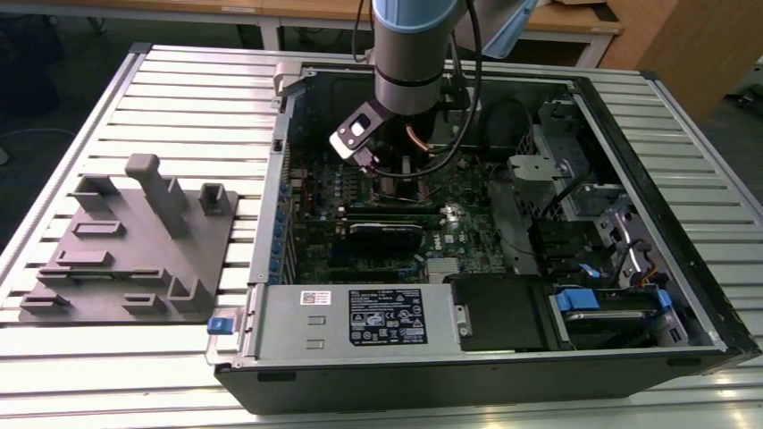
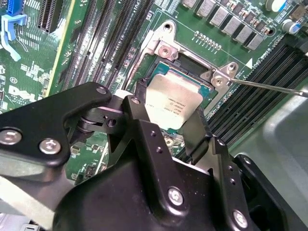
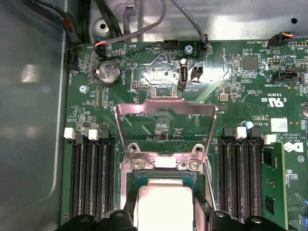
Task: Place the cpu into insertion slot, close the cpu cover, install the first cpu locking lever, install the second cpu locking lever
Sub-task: 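Place the cpu into insertion slot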
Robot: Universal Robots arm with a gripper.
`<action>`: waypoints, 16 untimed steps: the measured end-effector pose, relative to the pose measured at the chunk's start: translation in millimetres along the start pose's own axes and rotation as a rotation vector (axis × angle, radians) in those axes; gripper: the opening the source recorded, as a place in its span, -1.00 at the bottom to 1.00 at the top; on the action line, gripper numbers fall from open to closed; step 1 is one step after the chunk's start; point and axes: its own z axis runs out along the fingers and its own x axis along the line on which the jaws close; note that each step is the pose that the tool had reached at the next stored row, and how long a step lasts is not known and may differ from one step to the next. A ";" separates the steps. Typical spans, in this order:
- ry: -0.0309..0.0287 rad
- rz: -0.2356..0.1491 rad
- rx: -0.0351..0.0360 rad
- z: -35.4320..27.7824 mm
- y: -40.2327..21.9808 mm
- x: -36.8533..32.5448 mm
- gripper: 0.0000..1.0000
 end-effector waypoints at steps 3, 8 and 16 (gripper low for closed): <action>0.0001 0.000 0.0000 0.0 0.0 0.0 0.07; 0.0010 0.000 -0.0005 0.4 0.1 0.2 0.10; -0.0004 0.000 0.0000 0.1 0.0 0.0 0.22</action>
